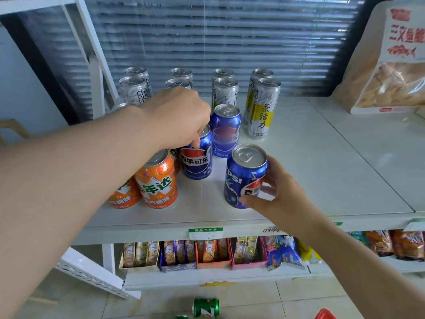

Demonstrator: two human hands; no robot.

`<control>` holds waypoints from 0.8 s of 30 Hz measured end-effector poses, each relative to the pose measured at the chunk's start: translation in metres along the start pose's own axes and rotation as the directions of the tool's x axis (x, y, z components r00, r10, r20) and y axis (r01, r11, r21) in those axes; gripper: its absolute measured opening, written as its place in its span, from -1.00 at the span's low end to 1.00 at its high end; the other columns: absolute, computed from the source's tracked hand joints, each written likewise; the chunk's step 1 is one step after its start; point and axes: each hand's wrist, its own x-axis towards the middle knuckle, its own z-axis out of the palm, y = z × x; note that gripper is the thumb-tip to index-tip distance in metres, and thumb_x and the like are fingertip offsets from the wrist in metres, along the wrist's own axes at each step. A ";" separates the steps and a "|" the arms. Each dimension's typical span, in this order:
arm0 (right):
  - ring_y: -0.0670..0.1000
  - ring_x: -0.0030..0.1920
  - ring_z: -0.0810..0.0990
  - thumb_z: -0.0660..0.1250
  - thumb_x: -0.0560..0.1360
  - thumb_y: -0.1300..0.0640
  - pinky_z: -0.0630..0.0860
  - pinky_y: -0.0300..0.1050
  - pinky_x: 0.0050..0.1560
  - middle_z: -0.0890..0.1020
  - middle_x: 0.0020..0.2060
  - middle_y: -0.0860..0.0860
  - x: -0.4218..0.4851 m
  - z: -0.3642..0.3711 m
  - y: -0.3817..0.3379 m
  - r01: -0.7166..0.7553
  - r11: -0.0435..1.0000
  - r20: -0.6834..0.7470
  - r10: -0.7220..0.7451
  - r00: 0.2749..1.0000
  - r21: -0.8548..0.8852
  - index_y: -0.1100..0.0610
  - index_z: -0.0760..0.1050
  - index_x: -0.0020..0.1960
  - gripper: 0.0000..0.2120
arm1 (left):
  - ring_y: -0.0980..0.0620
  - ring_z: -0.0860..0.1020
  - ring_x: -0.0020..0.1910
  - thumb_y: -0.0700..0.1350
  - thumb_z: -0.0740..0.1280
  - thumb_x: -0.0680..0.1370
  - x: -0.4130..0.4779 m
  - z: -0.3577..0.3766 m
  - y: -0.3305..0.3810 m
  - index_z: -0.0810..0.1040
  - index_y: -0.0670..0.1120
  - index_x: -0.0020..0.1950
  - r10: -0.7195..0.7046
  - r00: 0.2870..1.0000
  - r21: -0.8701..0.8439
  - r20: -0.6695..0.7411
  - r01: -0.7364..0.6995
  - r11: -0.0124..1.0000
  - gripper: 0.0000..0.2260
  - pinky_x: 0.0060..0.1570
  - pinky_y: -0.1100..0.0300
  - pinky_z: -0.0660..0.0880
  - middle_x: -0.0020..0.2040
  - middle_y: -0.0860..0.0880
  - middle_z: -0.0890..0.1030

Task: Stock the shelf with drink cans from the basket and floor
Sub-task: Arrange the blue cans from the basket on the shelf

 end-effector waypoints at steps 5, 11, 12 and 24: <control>-0.28 0.06 0.53 0.56 0.33 0.20 0.53 -0.28 0.06 0.54 0.03 -0.28 0.016 0.006 -0.001 -0.004 1.000 -0.135 0.001 0.991 -0.026 -0.03 0.30 0.40 -0.27 | -0.06 0.46 -0.23 0.01 0.42 0.48 0.002 0.003 -0.002 0.65 -0.08 -0.10 0.000 1.000 -0.003 -0.009 0.000 1.000 -0.83 -0.28 0.13 0.38 -0.41 0.07 0.33; -0.13 0.10 0.52 0.58 0.30 0.19 0.54 -0.15 0.10 0.51 0.09 -0.18 0.041 0.018 -0.003 0.012 1.000 -0.128 -0.011 0.992 0.006 -0.03 0.23 0.45 -0.17 | -0.10 0.53 -0.17 0.02 0.42 0.47 0.004 0.005 -0.003 0.66 -0.08 -0.05 0.001 1.000 -0.007 -0.015 -0.001 1.000 -0.81 -0.25 0.11 0.42 -0.32 0.01 0.50; -0.12 0.11 0.52 0.56 0.32 0.24 0.54 -0.15 0.11 0.51 0.10 -0.17 0.043 0.018 -0.002 0.022 1.000 -0.114 -0.024 0.993 -0.016 -0.04 0.23 0.45 -0.18 | -0.11 0.55 -0.13 0.03 0.43 0.47 0.005 0.005 -0.003 0.67 -0.07 -0.03 0.003 1.000 -0.011 -0.017 -0.003 1.000 -0.80 -0.25 0.11 0.42 -0.24 -0.02 0.58; -0.09 0.17 0.52 0.49 0.36 0.28 0.54 -0.03 0.16 0.56 0.14 -0.10 0.056 0.032 0.001 -0.004 0.999 -0.227 -0.004 0.974 -0.034 -0.06 0.27 0.41 -0.28 | -0.05 0.47 -0.21 0.05 0.41 0.48 0.000 0.005 -0.004 0.66 -0.07 -0.07 0.030 0.999 -0.005 -0.045 -0.030 1.000 -0.81 -0.30 0.15 0.30 -0.34 0.04 0.47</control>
